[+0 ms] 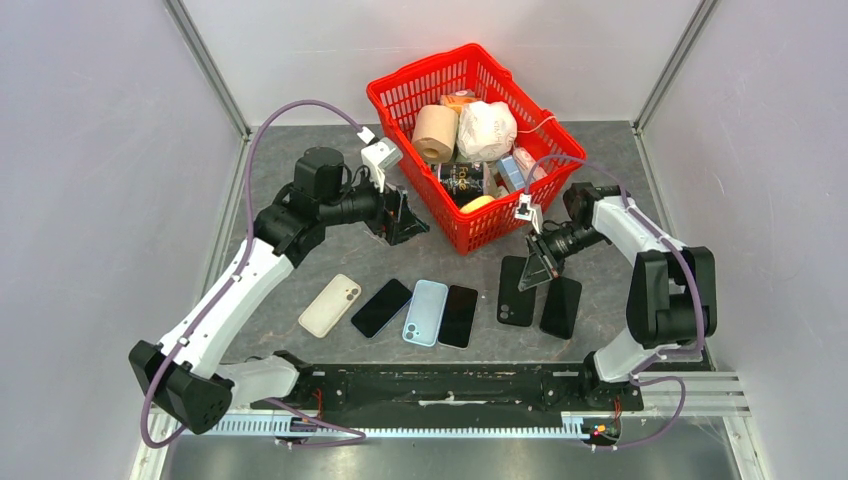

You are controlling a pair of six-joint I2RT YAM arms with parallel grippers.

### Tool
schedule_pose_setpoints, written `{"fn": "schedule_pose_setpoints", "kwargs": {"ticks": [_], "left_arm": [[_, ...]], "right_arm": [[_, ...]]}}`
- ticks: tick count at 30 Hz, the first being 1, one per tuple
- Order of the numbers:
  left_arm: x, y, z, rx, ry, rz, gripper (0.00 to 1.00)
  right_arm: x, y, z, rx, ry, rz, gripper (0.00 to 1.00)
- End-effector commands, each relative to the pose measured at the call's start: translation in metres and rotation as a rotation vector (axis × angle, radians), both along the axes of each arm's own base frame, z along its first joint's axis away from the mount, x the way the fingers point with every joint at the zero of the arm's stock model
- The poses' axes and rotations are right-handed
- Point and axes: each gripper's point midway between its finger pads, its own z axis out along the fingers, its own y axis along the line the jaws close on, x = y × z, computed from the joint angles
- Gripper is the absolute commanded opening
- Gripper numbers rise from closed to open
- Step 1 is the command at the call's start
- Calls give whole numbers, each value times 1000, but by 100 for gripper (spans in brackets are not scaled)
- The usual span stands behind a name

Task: Take the phone out of the phone case
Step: Place the phone case at the center of the board.

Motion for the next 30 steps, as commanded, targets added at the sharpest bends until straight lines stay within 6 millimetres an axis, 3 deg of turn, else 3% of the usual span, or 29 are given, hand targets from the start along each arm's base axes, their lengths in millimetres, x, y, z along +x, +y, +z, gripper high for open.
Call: {"fn": "schedule_pose_setpoints", "kwargs": {"ticks": [1,10,18,23,30], "left_arm": [[4,4,5,6,-59,4,86],[7,2,-2,6,-40,6,86],[11,4,-9,5,-18,20,86],[18,12,-11,0,-10,52,86],[26,16,-11,-6,2,74,86]], "right_arm": [[-1,-7,-18,-52,50,10,6],[2,-11,-43,-88,135,3,9],[1,-21,-29,-20,97,-16,6],[-20,-32,-39,-68,145,53,10],[-18,-32,-44,-69,198,57,21]]}}
